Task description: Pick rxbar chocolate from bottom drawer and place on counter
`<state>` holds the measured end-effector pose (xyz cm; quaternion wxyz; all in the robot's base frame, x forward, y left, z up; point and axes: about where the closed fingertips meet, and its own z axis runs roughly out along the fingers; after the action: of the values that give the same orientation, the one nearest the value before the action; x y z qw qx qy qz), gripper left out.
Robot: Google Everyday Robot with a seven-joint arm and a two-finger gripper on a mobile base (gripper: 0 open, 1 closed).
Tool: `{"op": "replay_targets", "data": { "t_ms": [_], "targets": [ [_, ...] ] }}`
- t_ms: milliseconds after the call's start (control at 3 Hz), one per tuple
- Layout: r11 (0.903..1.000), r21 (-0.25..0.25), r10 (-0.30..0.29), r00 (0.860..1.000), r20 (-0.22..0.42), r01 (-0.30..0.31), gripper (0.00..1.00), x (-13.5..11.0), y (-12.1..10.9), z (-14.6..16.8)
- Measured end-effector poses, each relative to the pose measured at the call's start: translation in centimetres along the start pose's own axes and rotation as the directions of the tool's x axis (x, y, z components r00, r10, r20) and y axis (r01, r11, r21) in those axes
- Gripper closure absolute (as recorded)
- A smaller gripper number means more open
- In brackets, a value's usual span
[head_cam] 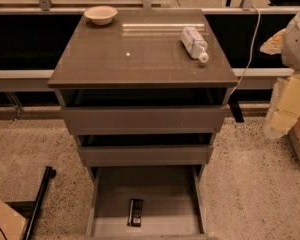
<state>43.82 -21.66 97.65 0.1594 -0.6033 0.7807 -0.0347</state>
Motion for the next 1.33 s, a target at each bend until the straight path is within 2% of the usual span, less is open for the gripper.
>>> {"op": "replay_targets", "data": {
  "t_ms": [333, 667, 1000, 1333],
  "targets": [
    [1.0000, 0.005, 0.002, 1.000, 0.001, -0.002, 0.00, -0.1, -0.1, -0.1],
    [0.9962, -0.019, 0.086, 0.996, 0.038, -0.085, 0.00, -1.0, -0.7, 1.5],
    [0.9718, -0.075, 0.228, 0.973, 0.047, -0.224, 0.00, -1.9, -1.7, 5.0],
    [0.9324, -0.090, 0.352, 0.936, 0.012, -0.350, 0.00, -1.9, -2.4, 8.3]
  ]
}}
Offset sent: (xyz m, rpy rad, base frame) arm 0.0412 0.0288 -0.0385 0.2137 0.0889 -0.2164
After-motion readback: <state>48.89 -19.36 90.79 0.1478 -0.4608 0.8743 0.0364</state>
